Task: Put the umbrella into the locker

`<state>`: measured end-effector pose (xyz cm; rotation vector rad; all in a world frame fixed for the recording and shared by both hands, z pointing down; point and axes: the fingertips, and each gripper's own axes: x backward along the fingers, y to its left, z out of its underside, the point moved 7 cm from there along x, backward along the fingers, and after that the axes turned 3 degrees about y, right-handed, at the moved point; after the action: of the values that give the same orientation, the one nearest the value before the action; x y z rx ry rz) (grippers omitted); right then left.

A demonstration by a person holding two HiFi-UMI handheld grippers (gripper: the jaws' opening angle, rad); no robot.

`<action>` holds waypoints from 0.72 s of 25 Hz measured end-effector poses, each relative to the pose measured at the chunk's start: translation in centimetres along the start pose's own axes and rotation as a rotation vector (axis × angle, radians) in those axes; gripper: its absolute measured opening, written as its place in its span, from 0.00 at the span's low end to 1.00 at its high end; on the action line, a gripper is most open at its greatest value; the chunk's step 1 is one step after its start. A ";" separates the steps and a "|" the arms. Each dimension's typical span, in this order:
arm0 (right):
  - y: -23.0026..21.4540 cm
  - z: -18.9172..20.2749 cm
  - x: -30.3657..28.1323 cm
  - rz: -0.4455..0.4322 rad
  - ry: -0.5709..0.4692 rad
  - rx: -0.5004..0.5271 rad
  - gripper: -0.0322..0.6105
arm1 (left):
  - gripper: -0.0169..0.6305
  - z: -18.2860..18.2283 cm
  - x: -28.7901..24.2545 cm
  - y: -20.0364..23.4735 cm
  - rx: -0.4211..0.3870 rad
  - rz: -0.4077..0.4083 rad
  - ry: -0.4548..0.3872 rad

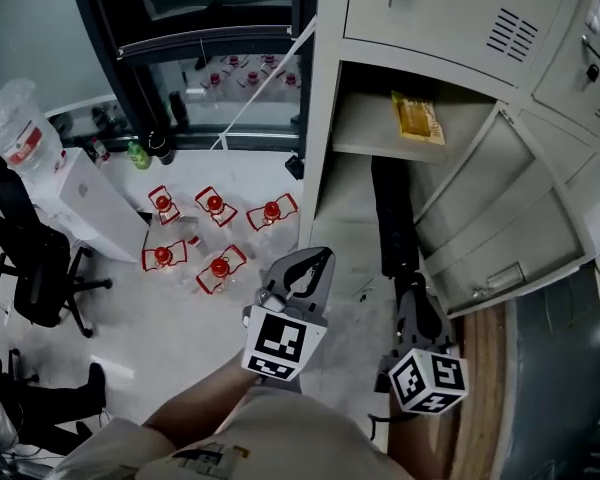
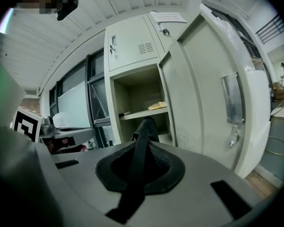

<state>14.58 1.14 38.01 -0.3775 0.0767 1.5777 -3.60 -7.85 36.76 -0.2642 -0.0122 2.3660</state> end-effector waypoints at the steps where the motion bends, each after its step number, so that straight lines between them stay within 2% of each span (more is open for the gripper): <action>1: 0.1 -0.2 -0.8 0.006 0.005 0.002 0.07 | 0.04 0.0 -0.7 0.4 0.001 0.010 0.005; 11: 0.8 -1.5 -8.3 0.074 0.030 -0.017 0.07 | 0.04 -0.8 -6.7 4.2 -0.012 0.138 0.017; 18: 0.7 -2.2 -11.5 0.128 0.027 -0.009 0.07 | 0.04 -1.1 -9.4 5.8 -0.018 0.202 0.003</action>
<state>14.27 -10.57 39.13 -0.4082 0.1165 1.6998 -0.77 -18.56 36.90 -0.2900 -0.0060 2.5676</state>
